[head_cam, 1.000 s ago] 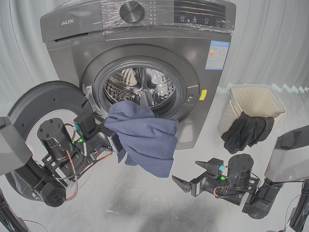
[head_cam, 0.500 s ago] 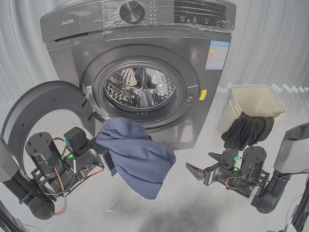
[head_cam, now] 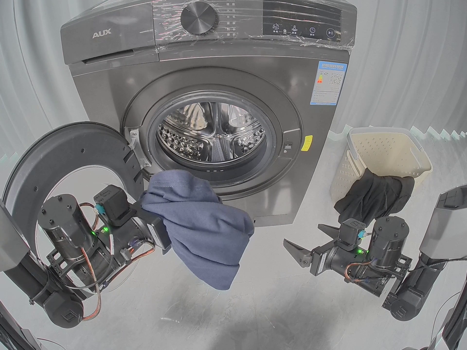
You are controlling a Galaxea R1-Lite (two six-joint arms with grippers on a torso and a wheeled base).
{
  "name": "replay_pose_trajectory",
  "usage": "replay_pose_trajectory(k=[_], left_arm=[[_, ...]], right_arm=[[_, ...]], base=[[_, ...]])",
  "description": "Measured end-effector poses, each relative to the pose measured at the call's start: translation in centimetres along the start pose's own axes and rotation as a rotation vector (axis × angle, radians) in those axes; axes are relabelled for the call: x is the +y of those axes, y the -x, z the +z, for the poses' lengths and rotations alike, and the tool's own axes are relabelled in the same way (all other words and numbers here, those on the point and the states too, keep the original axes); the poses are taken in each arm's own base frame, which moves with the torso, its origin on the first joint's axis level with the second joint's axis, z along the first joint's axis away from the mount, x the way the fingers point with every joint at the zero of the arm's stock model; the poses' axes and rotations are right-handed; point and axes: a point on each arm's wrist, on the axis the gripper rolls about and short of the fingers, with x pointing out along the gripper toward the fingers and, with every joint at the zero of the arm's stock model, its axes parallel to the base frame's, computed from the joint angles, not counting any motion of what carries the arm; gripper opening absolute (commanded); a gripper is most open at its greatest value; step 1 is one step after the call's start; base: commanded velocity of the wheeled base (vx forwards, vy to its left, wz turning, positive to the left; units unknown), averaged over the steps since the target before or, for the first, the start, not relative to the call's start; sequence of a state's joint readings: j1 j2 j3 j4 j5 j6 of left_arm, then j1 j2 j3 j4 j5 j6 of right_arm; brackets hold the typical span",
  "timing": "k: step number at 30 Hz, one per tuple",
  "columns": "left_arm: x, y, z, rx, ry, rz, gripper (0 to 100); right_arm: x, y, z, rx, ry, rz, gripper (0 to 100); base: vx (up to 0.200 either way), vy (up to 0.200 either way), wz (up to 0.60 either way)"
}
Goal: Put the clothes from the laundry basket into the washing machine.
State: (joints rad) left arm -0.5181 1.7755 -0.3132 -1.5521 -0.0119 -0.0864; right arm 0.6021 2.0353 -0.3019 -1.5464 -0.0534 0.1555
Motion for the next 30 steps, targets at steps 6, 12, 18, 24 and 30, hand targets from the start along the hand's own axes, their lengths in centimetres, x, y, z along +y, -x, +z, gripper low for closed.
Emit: replay_pose_trajectory(k=[6,12,18,24,30], left_arm=[[0.0,-0.3,-0.5,0.018,0.003,0.0,0],[0.1,-0.6,-1.0,0.034,0.003,0.004,0],[-0.1,-0.7,-1.2,0.04,0.002,-0.001,0],[-0.3,-0.7,-1.3,0.046,0.003,-0.011,0],[-0.4,-0.7,-1.4,0.048,0.003,-0.012,0]], right_arm=[[0.2,0.1,0.2,-0.006,0.0,0.005,100],[0.2,0.2,0.2,-0.005,0.001,0.007,100],[0.3,0.2,0.2,-0.005,0.001,0.01,100],[0.3,0.2,0.2,-0.006,0.001,0.011,100],[0.5,0.2,0.1,-0.004,0.002,0.017,100]], base=[[0.2,0.0,0.0],[0.2,0.0,0.0],[0.1,0.0,0.0],[0.0,0.0,0.0],[0.0,0.0,0.0]])
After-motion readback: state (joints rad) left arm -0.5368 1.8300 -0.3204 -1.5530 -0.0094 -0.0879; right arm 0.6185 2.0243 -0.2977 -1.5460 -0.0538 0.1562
